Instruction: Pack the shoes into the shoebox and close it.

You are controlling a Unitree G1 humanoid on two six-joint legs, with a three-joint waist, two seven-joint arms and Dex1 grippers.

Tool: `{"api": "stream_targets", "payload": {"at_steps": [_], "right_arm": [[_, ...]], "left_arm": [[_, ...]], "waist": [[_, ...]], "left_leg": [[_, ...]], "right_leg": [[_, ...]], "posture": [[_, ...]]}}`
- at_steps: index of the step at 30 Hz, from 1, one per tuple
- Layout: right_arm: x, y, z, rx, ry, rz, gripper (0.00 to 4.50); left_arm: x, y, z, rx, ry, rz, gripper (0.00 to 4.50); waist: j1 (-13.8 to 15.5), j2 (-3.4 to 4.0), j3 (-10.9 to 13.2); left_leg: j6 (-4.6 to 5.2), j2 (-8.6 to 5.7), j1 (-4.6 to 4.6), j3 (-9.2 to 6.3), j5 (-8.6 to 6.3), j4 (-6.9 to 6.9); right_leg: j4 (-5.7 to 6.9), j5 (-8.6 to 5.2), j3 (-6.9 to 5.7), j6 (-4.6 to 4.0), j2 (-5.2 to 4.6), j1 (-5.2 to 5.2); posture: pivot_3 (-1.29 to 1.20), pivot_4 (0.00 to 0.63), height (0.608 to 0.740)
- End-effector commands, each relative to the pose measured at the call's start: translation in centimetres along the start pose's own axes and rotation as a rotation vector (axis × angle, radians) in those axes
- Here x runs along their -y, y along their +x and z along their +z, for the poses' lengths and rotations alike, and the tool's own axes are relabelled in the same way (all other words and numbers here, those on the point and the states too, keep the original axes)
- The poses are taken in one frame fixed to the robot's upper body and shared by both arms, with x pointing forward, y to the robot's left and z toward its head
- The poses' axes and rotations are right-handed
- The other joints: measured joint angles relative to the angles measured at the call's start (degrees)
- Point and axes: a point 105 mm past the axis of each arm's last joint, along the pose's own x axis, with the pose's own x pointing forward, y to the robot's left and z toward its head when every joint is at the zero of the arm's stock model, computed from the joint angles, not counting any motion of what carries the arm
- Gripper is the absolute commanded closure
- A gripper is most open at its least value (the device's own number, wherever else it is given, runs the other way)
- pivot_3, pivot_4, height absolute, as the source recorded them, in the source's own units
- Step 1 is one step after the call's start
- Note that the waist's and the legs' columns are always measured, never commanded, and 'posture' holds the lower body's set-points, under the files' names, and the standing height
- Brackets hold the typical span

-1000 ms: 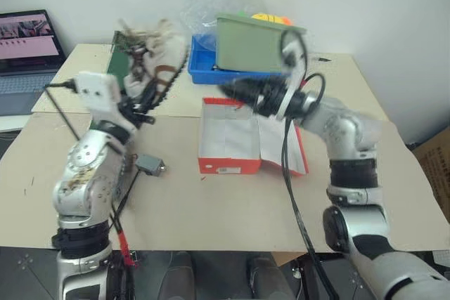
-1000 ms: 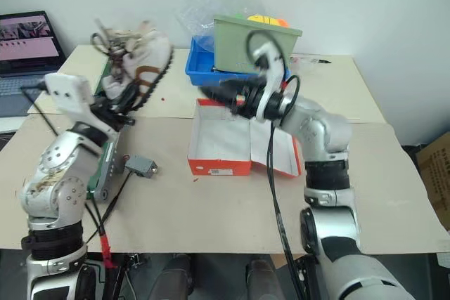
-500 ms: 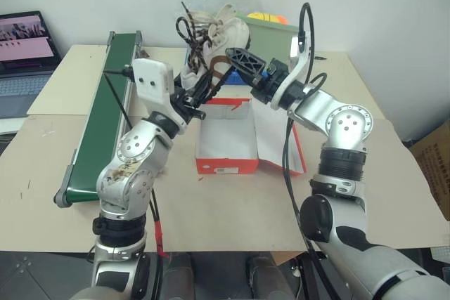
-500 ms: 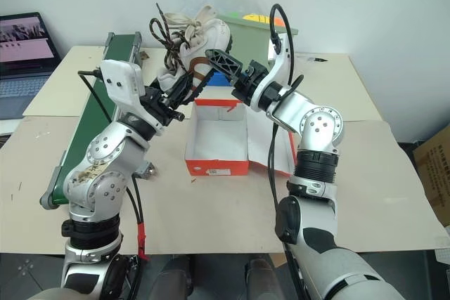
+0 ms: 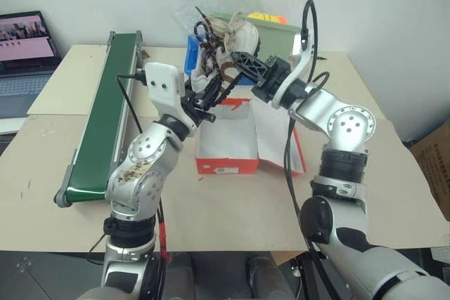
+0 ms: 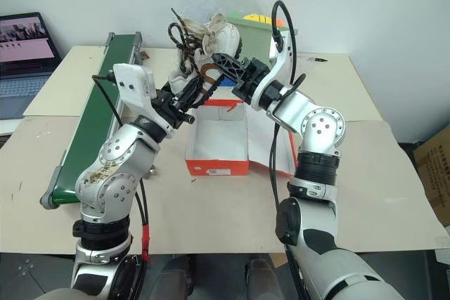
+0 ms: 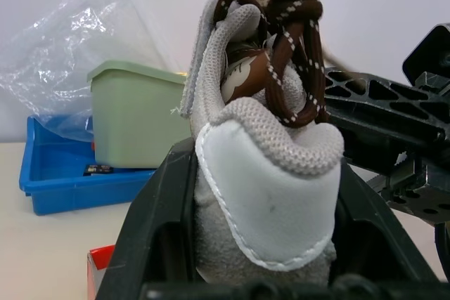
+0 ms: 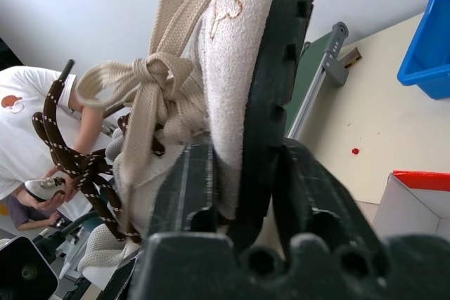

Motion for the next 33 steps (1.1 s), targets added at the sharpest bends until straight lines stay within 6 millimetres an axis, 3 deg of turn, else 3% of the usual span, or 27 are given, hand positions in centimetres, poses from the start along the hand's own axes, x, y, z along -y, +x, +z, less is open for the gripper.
{"api": "stream_targets", "payload": {"at_steps": [1, 6, 7, 8, 10, 11, 13, 18, 22, 25, 29, 33], "right_arm": [[-0.4, -0.1, 2.0, 0.080, -0.041, 0.001, 4.19], [0.4, 0.2, 1.9, 0.074, -0.072, -0.040, 4.19], [0.6, 0.2, 1.9, 0.067, -0.091, -0.056, 4.20], [0.9, 0.3, 1.9, 0.062, -0.112, -0.071, 4.20], [1.3, 0.6, 1.7, 0.040, -0.160, -0.103, 4.20], [1.3, 0.9, 1.5, 0.026, -0.175, -0.113, 4.20], [1.7, 1.4, 1.0, -0.007, -0.209, -0.146, 4.20], [2.7, 2.4, -0.8, -0.119, -0.318, -0.224, 4.20], [4.6, 2.9, -3.6, -0.292, -0.435, -0.360, 4.20], [5.6, 2.7, -4.1, -0.334, -0.493, -0.407, 4.20], [8.6, 1.4, -4.1, -0.407, -0.631, -0.619, 4.20], [9.5, 0.9, -4.2, -0.441, -0.674, -0.688, 4.20]], "left_arm": [[1.3, -0.5, 1.5, 0.049, -0.007, -0.059, 2.73], [0.4, -1.7, 1.2, 0.002, -0.001, -0.033, 2.73], [0.1, -2.1, 1.2, -0.010, -0.003, -0.019, 1.98], [-0.3, -2.6, 1.2, -0.018, -0.003, -0.010, 1.78], [-1.0, -3.6, 1.2, -0.041, 0.008, 0.013, 0.83], [-1.4, -4.2, 1.4, -0.051, 0.017, 0.021, 0.74], [-2.1, -5.1, 1.8, -0.063, 0.033, 0.038, 0.09], [-3.1, -5.9, 2.7, -0.069, 0.073, 0.075, 0.09], [-3.1, -5.8, 2.8, -0.071, 0.081, 0.090, 0.09], [-2.8, -5.7, 2.7, -0.070, 0.078, 0.091, 0.09], [-2.7, -5.5, 2.7, -0.066, 0.078, 0.103, 0.09], [-2.8, -5.4, 2.6, -0.069, 0.079, 0.110, 0.09]], "waist": [[0.0, 0.00, 0.0], [-0.2, 0.00, 0.0], [-0.2, 0.00, 0.0], [-0.2, 0.00, 0.0], [0.0, 0.01, 0.0], [0.1, 0.01, 0.0], [-0.2, 0.01, 0.0], [-0.8, 0.01, 0.0], [-0.9, 0.01, 0.0], [-0.7, 0.01, 0.0], [-0.2, 0.01, 0.0], [0.0, 0.01, 0.0]], "left_leg": [[0.00, 0.00, 0.00, 0.00, 0.00, 0.00], [0.00, 0.00, 0.00, 0.00, 0.00, -0.01], [0.00, 0.00, 0.00, 0.00, 0.00, -0.01], [0.00, 0.01, 0.00, 0.00, 0.00, -0.01], [0.00, 0.00, -0.01, -0.01, 0.00, 0.00], [0.00, 0.00, -0.01, 0.00, 0.00, 0.01], [0.00, 0.00, -0.02, 0.00, 0.00, 0.00], [0.00, 0.01, -0.02, 0.00, 0.00, -0.01], [0.00, 0.00, -0.02, 0.00, 0.00, -0.01], [0.00, 0.00, -0.02, 0.00, 0.00, -0.01], [0.00, 0.00, -0.03, 0.00, 0.00, -0.01], [0.00, 0.00, -0.03, 0.00, 0.00, -0.02]], "right_leg": [[0.00, 0.00, 0.00, 0.00, 0.00, 0.00], [0.00, 0.00, 0.01, 0.00, 0.00, -0.02], [0.00, 0.00, 0.02, 0.00, 0.00, -0.02], [0.00, 0.00, 0.02, 0.00, 0.01, -0.02], [-0.01, 0.00, 0.00, 0.00, 0.00, -0.01], [-0.02, 0.00, 0.00, 0.00, -0.01, -0.01], [-0.02, 0.00, 0.00, 0.00, 0.00, -0.03], [0.00, 0.00, 0.02, 0.00, 0.01, -0.05], [-0.01, 0.00, 0.02, 0.00, 0.01, -0.05], [-0.02, 0.00, 0.00, 0.00, 0.00, -0.04], [-0.02, 0.00, 0.00, -0.01, 0.00, -0.06], [-0.03, 0.00, 0.01, -0.01, 0.00, -0.08]], "posture": [[0.00, 0.150, 0.740], [0.00, 0.150, 0.740], [0.00, 0.150, 0.740], [0.00, 0.150, 0.740], [0.00, 0.150, 0.740], [0.00, 0.150, 0.740], [0.00, 0.150, 0.740], [0.00, 0.150, 0.740], [0.00, 0.150, 0.740], [0.00, 0.150, 0.740], [0.00, 0.150, 0.740], [0.00, 0.150, 0.740]]}}
